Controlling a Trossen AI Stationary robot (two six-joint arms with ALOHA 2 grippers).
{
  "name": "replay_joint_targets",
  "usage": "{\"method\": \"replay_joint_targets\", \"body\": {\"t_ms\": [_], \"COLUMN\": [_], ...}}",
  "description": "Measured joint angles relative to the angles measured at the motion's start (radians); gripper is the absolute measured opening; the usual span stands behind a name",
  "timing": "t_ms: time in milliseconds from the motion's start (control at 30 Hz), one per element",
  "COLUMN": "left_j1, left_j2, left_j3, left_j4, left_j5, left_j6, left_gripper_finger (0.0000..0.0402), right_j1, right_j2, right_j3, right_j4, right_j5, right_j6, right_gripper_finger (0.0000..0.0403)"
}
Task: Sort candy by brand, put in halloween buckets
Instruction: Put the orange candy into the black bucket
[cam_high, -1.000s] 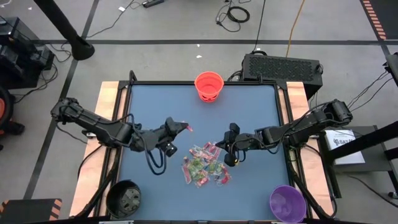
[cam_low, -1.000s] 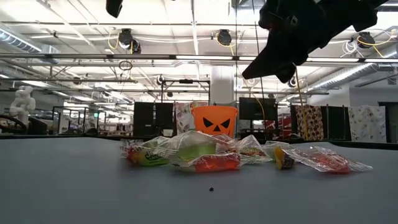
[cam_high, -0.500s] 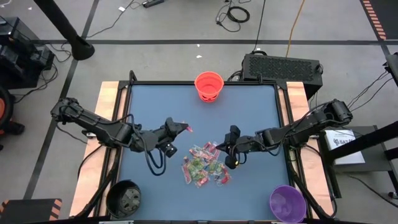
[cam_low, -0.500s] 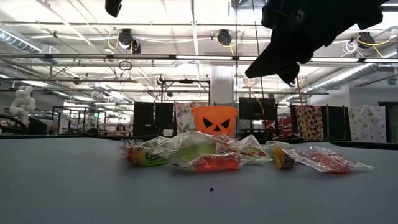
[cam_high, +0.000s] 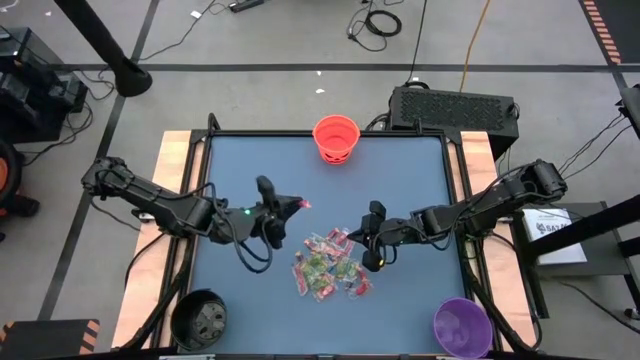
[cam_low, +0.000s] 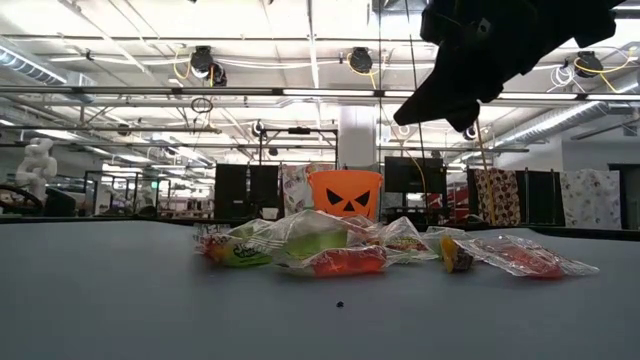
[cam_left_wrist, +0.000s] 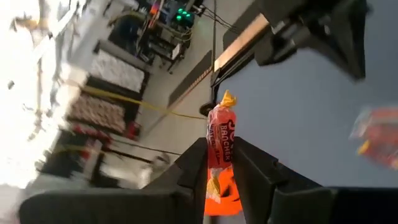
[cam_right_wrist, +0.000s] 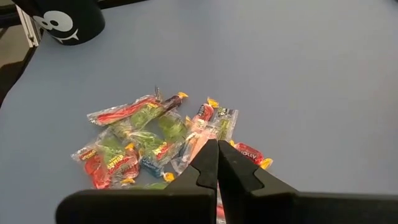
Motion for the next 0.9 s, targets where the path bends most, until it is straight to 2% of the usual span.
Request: {"method": "replay_joint_targets", "body": {"t_ms": [500, 667, 800, 900], "left_j1": [0.0, 0.0, -0.001, -0.006], "left_j2": [0.0, 0.0, 0.0, -0.005], "left_j3": [0.0, 0.0, 0.0, -0.001], "left_j4": [0.192, 0.227, 0.224, 0.221], "left_j5": [-0.005, 0.024, 0.024, 0.014], "left_j6": [-0.656, -0.677, -0.598, -0.598], "left_gripper_finger": [0.0077, 0.0077, 0.0077, 0.0077], "right_j1": [-0.002, -0.002, -0.002, -0.002], "right_j2": [0.0, 0.0, 0.0, 0.0], "right_j3": [0.0, 0.0, 0.0, 0.0], "right_j4": [0.002, 0.002, 0.001, 0.001], "right_j5": [0.022, 0.022, 0.022, 0.022], "right_j6": [-0.04, -0.043, -0.046, -0.046], "right_gripper_finger": [0.0, 0.0, 0.0, 0.0]}}
